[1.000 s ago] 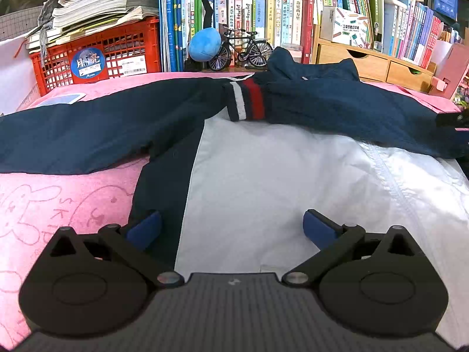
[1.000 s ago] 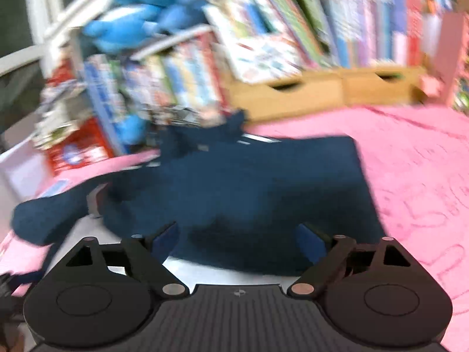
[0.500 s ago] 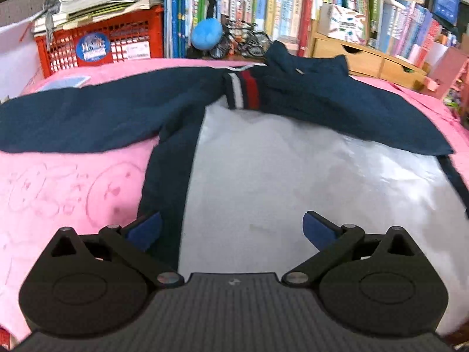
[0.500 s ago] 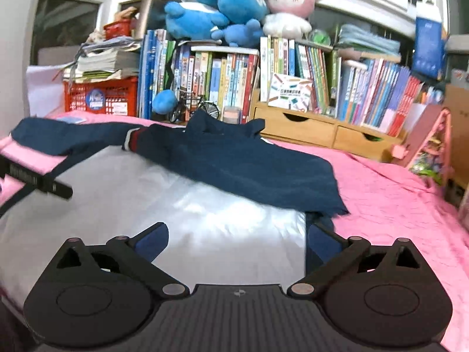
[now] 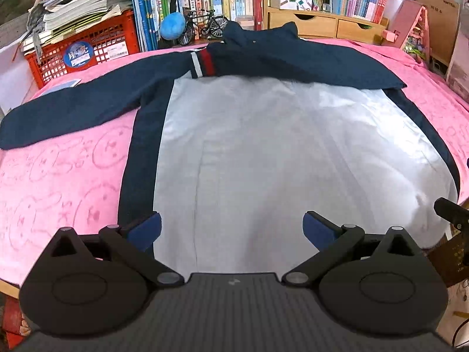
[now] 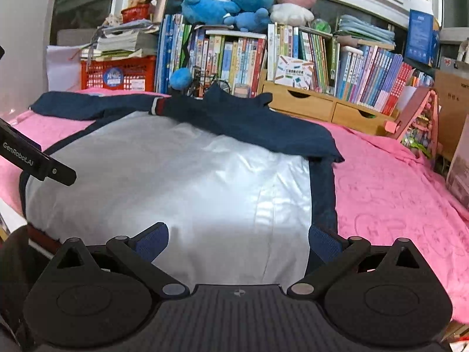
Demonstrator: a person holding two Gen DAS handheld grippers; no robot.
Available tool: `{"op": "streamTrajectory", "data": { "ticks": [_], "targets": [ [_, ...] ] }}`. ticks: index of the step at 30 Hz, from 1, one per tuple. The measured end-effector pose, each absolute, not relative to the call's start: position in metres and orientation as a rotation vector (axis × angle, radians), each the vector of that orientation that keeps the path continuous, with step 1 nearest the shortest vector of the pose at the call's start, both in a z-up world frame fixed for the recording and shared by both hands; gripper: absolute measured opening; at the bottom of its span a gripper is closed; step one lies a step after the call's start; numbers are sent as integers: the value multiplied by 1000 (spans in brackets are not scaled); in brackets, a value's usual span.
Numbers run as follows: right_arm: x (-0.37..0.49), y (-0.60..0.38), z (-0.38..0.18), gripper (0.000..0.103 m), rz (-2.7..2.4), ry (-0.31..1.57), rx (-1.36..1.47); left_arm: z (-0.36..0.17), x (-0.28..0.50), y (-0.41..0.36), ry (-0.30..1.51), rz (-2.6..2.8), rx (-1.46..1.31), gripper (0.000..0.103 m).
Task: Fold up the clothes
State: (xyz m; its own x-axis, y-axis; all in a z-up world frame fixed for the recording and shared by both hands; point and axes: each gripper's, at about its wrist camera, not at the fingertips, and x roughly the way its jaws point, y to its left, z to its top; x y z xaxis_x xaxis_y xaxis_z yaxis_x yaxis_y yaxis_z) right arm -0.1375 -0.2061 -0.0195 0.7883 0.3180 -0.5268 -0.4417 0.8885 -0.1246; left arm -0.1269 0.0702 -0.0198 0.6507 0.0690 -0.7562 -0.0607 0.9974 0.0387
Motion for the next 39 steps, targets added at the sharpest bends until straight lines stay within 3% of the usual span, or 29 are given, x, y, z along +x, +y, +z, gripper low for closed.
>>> {"op": "streamTrajectory", "data": {
  "ticks": [39],
  "targets": [
    [-182, -197, -43, 103, 426, 571, -277, -36, -179, 79, 879, 99, -48, 103]
  ]
}}
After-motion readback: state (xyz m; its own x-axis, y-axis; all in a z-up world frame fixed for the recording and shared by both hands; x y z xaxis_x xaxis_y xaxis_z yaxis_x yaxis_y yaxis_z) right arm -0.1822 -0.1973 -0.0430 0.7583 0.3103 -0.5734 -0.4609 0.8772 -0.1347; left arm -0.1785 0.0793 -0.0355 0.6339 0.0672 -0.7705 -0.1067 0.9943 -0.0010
